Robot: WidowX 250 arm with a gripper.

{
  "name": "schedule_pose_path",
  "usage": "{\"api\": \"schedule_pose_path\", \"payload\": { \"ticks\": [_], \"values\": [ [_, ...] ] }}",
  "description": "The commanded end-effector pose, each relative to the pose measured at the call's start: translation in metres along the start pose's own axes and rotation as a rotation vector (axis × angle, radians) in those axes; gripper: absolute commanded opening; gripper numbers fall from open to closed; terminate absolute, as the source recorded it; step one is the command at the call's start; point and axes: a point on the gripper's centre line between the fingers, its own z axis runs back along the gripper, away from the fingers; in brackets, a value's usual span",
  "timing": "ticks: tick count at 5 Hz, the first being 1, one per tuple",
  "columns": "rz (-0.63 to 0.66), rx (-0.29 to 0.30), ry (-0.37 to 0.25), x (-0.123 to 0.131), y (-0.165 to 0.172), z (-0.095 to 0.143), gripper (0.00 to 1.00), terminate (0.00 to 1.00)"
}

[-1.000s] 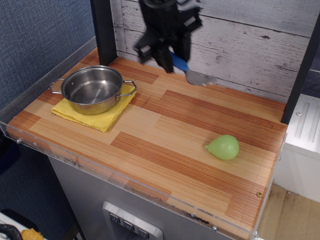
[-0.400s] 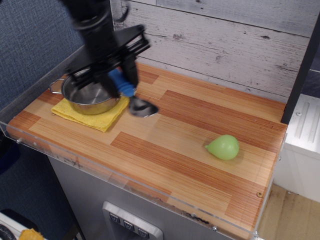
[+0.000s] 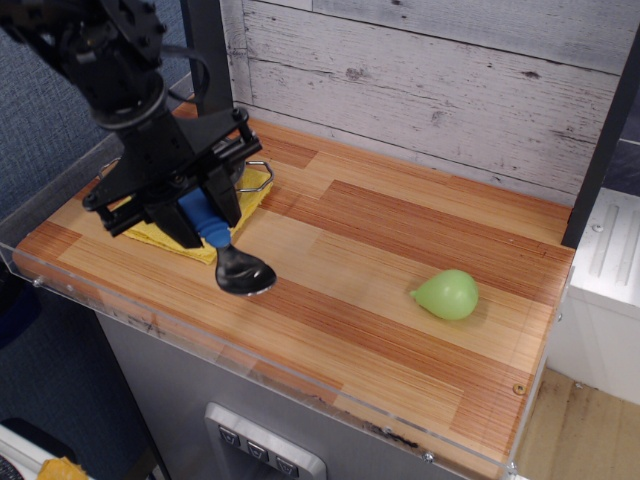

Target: Hold the spoon from top right side of the table and place it on center edge of the table.

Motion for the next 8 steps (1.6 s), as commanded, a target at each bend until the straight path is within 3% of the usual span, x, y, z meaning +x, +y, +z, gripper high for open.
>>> {"api": "schedule_pose_path", "payload": {
  "ticks": [1, 4, 6, 8],
  "values": [
    [0.089, 0.02, -0.068, 0.008, -0.005, -0.015, 0.0, 0.0],
    [0.116, 0.08, -0.069, -0.005, -0.018, -0.058, 0.0, 0.0],
    [0.129, 0.096, -0.068, -0.003, -0.009, -0.063, 0.0, 0.0],
    [0.211, 0.093, -0.027, -0.008, 0.0, -0.066, 0.0, 0.0]
  ]
}}
